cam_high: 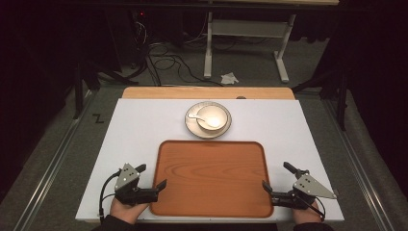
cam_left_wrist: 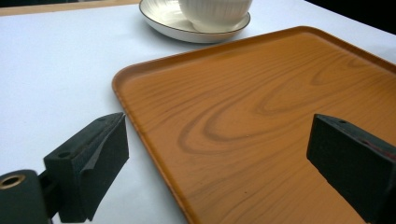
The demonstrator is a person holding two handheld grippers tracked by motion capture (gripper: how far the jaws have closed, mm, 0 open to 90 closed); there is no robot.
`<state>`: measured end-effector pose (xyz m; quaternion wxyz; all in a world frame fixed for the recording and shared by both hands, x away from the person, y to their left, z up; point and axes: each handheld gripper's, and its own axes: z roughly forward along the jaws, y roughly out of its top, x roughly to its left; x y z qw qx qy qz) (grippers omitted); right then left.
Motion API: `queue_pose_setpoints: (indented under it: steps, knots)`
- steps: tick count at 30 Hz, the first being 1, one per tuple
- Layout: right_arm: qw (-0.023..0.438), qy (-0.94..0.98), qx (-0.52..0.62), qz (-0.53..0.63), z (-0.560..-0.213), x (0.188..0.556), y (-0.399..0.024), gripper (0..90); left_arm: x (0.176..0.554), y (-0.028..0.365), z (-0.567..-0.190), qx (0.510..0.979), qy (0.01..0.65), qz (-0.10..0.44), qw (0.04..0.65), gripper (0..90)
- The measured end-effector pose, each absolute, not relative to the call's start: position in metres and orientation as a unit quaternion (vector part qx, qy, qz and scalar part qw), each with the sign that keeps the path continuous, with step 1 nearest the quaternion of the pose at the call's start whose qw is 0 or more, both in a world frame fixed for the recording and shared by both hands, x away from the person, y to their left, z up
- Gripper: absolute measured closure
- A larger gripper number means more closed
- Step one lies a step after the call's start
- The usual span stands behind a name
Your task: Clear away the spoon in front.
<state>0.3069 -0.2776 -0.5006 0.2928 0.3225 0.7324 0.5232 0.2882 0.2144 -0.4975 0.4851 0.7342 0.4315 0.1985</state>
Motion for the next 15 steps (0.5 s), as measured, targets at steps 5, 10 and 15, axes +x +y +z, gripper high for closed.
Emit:
queue_pose_setpoints:
  steps: [5,10,15]
  knots:
    - [0.291,0.732,0.318,0.527,-0.5004,0.3062,-0.2792,2.6,0.2909,0.2095,-0.4997,0.74,0.428,0.199,0.48,6.0]
    - [0.291,0.731,0.318,0.529,-0.4993,0.3057,-0.2786,2.5,0.2914,0.208,-0.5011,0.743,0.427,0.197,0.476,6.0]
    - [0.291,0.733,0.314,0.528,-0.4998,0.3069,-0.2775,2.6,0.2911,0.2108,-0.5014,0.74,0.431,0.197,0.477,6.0]
